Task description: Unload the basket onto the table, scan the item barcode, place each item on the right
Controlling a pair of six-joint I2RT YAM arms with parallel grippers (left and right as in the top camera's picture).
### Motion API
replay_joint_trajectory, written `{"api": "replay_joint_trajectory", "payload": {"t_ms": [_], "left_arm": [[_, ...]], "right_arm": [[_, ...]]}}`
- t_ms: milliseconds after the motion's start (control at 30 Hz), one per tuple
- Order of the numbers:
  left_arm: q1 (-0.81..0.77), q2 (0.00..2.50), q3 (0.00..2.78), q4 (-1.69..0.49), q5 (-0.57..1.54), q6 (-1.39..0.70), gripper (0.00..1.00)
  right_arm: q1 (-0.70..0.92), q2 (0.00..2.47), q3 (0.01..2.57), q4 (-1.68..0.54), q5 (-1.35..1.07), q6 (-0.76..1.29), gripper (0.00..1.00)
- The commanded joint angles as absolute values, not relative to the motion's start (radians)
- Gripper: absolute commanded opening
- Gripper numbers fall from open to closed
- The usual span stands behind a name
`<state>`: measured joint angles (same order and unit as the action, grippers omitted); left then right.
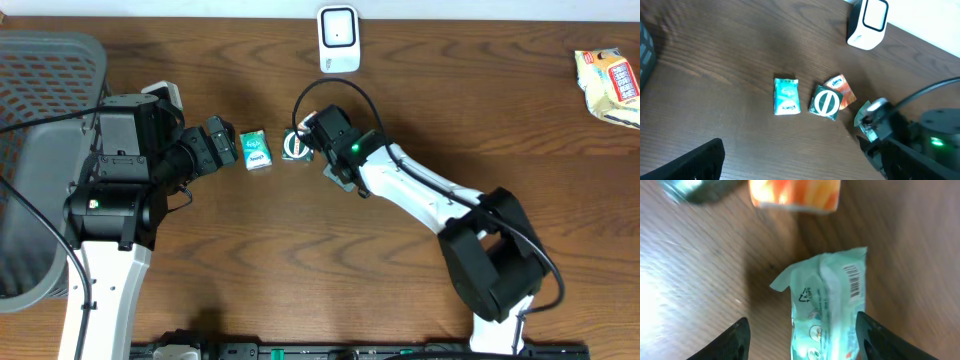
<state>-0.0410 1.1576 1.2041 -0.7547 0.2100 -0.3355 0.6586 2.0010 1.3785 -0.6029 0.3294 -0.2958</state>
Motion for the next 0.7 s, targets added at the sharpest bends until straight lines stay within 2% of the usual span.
{"api": "replay_joint_trajectory", "payload": {"t_ms": [0, 100, 167, 333, 433, 500, 600, 667], "left_arm": [[-0.038, 1.157, 1.219, -0.755, 0.204, -0.318, 0.98], [-0.038, 1.157, 1.219, -0.755, 0.204, -0.318, 0.98], [-0.038, 1.157, 1.219, -0.755, 0.204, -0.318, 0.98], [-0.038, 1.157, 1.219, -0.755, 0.204, -0.318, 0.98], [-0.038, 1.157, 1.219, -0.755, 0.204, -0.318, 0.98], [-0.038, 1.157, 1.219, -0.755, 0.204, -0.318, 0.98], [-0.038, 1.157, 1.219, -0.755, 0.204, -0.318, 0.98], [-0.038, 1.157, 1.219, -0.755, 0.204, -0.318, 0.98]], "right_arm": [[0.640, 2.047, 1.362, -0.597, 0.433, -0.292, 0.61], [0.626, 2.056, 1.360, -0.599, 0.435, -0.292, 0.61], [0.618, 2.061, 1.356, -0.602, 0.434, -0.291, 0.56], [0.598, 2.062, 1.326, -0.584, 0.347, -0.292, 0.35], [0.578, 2.062, 1.320, -0.581, 0.261, -0.285, 0.16], [0.567, 2.060, 1.321, -0.564, 0.231, -0.253, 0.08], [0.551, 2.045, 1.337, -0.553, 0.175, -0.209, 0.05], [0.520, 2.008, 1.374, -0.553, 0.038, -0.205, 0.05]]}}
